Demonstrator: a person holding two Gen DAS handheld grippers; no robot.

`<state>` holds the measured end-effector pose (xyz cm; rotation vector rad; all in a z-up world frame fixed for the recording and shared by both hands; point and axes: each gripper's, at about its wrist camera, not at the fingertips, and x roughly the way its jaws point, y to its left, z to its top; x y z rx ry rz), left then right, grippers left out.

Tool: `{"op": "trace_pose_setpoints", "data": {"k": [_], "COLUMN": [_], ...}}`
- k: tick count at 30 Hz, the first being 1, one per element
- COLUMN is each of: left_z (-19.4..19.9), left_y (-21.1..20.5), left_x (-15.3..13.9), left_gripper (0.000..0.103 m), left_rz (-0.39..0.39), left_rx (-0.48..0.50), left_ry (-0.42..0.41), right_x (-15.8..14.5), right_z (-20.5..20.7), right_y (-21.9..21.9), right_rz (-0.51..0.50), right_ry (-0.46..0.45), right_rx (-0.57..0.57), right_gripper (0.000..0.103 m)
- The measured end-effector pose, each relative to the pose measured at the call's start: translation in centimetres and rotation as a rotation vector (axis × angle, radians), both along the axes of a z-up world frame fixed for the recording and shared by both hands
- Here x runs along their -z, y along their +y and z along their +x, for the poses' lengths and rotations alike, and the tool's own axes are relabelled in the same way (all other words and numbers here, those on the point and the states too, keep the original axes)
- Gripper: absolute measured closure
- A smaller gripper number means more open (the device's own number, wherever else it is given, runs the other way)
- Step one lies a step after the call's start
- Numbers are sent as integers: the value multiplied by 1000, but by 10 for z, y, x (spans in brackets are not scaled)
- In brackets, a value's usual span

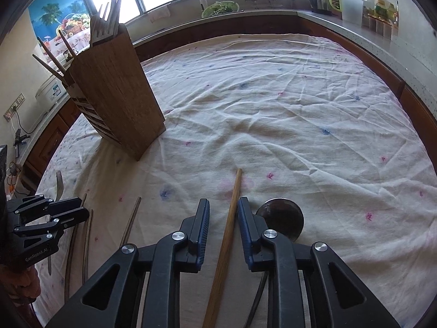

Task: Organize utensils
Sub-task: 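Lift both chopsticks upright and carry them over the wooden holder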

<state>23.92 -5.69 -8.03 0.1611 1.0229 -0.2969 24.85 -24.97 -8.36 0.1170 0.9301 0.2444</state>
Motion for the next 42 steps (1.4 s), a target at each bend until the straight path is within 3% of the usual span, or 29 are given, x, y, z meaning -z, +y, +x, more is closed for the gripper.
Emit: {"op": "trace_pose_setpoints", "data": {"k": [2,4,9,14,27,36,42], "left_z": [0,1,-11,-31,-88,-100,-95], "left_y": [0,2,15,33,75,97,101], "left_x": [0,-1,-13,-44,-122,-153,-166], "left_gripper": [96,99,99,99,99,99,99], "left_rz": [-4,-17,-95,-178,-343,-394,-406], "left_rx": [2,2,-8,-13,-14,-36,-46], "left_ry": [-3,1,-17,-75,-267,-373,-412], "right_x": [0,1,-15,-50,-131,-174,-187], "right_z": [0,1,-13,-39,-97,-108,-100], "right_y": [5,2,1,5,23,28,32], "right_rz": [-52,-12,50,114,150,173,202], "right_ry": [-11,-2,-20,-87,-287,-410,-458], "right_rx": [-1,-2,-4,-17,-40,-37,-29], "right_gripper": [95,96,97,97,97,97,97]}}
